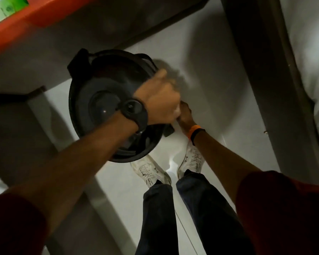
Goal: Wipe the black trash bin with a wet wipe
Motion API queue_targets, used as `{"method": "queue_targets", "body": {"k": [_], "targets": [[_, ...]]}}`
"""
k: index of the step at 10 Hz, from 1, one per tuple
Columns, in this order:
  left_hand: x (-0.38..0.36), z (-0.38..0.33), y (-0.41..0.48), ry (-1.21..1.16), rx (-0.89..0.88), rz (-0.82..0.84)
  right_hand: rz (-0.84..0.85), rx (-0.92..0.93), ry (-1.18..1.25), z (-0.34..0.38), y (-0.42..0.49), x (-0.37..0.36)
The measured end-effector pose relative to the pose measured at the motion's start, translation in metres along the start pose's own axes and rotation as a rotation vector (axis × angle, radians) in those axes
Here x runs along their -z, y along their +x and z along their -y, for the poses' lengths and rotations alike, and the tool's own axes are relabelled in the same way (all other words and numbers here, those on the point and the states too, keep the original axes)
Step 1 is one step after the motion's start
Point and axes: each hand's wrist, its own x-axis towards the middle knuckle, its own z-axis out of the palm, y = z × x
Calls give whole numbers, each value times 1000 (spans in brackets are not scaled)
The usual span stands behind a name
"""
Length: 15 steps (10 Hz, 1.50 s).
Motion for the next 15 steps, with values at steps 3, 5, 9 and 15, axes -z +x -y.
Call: {"method": "queue_targets", "body": {"k": [3, 5, 9, 15], "targets": [[-34, -42, -14, 163, -188, 99, 68, 3, 59, -14, -33, 34], [-24, -47, -35, -31, -78, -94, -72, 48, -133, -30, -74, 65], [12, 45, -220, -430, 946, -544, -102, -12, -161, -30, -216, 57], [100, 90, -256, -368, 976, -691, 119, 72, -164, 45, -185, -35]]}}
